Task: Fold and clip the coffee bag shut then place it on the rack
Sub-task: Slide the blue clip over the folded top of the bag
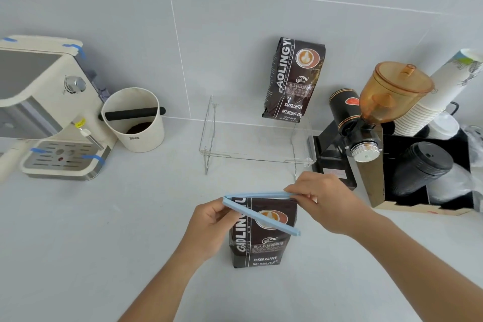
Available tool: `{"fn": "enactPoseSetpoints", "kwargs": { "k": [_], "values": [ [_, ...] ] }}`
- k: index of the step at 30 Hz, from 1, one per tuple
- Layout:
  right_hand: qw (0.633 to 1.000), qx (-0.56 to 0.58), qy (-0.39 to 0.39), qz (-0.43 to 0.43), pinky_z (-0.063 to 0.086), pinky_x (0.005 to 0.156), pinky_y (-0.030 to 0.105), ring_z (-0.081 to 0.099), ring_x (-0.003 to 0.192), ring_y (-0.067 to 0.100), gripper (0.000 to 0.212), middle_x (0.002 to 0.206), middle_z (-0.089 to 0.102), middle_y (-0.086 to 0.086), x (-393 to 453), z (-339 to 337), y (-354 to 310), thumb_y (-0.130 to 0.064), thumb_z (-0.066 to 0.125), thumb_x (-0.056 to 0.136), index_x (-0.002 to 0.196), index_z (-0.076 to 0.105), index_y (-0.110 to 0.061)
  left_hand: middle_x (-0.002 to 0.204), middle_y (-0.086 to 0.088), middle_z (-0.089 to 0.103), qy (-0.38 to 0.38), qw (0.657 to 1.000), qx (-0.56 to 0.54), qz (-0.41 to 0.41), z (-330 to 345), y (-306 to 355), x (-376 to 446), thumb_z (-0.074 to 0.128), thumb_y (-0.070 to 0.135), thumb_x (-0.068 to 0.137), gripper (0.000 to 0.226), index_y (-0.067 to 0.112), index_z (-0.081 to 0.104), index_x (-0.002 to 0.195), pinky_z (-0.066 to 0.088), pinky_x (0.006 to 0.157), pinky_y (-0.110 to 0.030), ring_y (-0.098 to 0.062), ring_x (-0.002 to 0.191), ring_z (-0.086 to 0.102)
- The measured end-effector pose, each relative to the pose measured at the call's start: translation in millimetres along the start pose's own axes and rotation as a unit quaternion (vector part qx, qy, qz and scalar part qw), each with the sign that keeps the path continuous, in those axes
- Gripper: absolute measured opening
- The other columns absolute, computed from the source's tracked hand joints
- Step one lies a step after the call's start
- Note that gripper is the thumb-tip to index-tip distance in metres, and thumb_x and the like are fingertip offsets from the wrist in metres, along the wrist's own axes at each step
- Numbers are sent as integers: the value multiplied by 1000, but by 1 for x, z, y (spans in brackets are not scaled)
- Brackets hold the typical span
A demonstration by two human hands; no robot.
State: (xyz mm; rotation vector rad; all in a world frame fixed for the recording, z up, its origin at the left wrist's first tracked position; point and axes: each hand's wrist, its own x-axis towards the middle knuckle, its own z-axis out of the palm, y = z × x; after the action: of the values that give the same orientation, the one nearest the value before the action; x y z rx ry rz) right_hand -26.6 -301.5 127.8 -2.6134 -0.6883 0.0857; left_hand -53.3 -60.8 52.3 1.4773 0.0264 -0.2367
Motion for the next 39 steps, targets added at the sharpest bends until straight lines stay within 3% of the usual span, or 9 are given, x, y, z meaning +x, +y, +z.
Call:
{"fn": "enactPoseSetpoints", "kwargs": {
  "k": [6,9,13,17,22,28,32,35,39],
  "values": [
    [1000,-7,-3,-3,37,59,16,48,66,8,18,79,64,2,0,-2,-1,-8,60,89,100,72,-15,82,2,78,10,999,-40,3,1,3,0,61,-12,83,23,7,71,91,54,71,-17,-8,81,70],
    [1000,-4,0,2,38,60,17,46,65,5,19,81,63,1,0,-1,-1,-9,60,89,101,73,-15,98,-2,76,-8,999,-40,-2,-6,4,1,67,-15,76,50,21,66,111,56,80,-24,-16,93,70],
    [1000,-1,-8,-1,31,59,9,43,64,-7,18,79,61,-1,-1,-1,-1,-8,61,89,100,72,-16,124,8,63,-75,995,63,25,-19,11,2,79,-9,67,81,33,51,130,51,95,-24,-16,110,65],
    [1000,-6,-3,-2,29,60,7,42,64,-9,18,79,63,1,-1,-2,-1,-8,62,88,99,73,-17,124,6,65,-128,984,111,49,-29,22,7,82,3,66,66,25,61,125,46,102,-24,-15,118,60],
    [1000,-8,-2,4,30,60,8,43,64,-7,18,80,60,-4,-2,-3,-4,-9,61,89,101,72,-16,118,10,69,-110,984,123,68,-29,30,9,78,4,73,47,24,68,115,46,99,-19,-8,112,64],
    [999,-20,-25,6,32,63,9,46,69,4,20,86,69,2,-4,-5,-11,-7,57,90,102,71,-15,103,13,73,-52,983,139,106,-21,26,7,80,4,71,44,39,75,96,51,87,-14,-7,94,70],
    [998,18,-16,60,36,63,11,49,67,-4,31,89,62,-14,-9,-5,-16,-7,55,90,113,66,-24,97,15,75,-32,983,133,122,-18,24,7,81,9,69,39,41,76,90,53,84,-16,-8,89,72],
    [997,50,-27,57,39,59,9,56,71,6,34,87,63,-18,-16,-7,-17,-3,56,85,106,64,-28,98,11,76,-21,984,129,118,-19,22,7,80,3,70,41,40,76,90,54,84,-17,-10,88,73],
    [992,104,-9,71,42,53,5,58,83,6,18,86,63,-21,-23,-8,-20,-9,61,87,101,68,-19,92,18,77,-18,984,132,115,-18,22,6,80,2,70,43,40,76,88,53,81,-14,-8,86,73]
  ]
}}
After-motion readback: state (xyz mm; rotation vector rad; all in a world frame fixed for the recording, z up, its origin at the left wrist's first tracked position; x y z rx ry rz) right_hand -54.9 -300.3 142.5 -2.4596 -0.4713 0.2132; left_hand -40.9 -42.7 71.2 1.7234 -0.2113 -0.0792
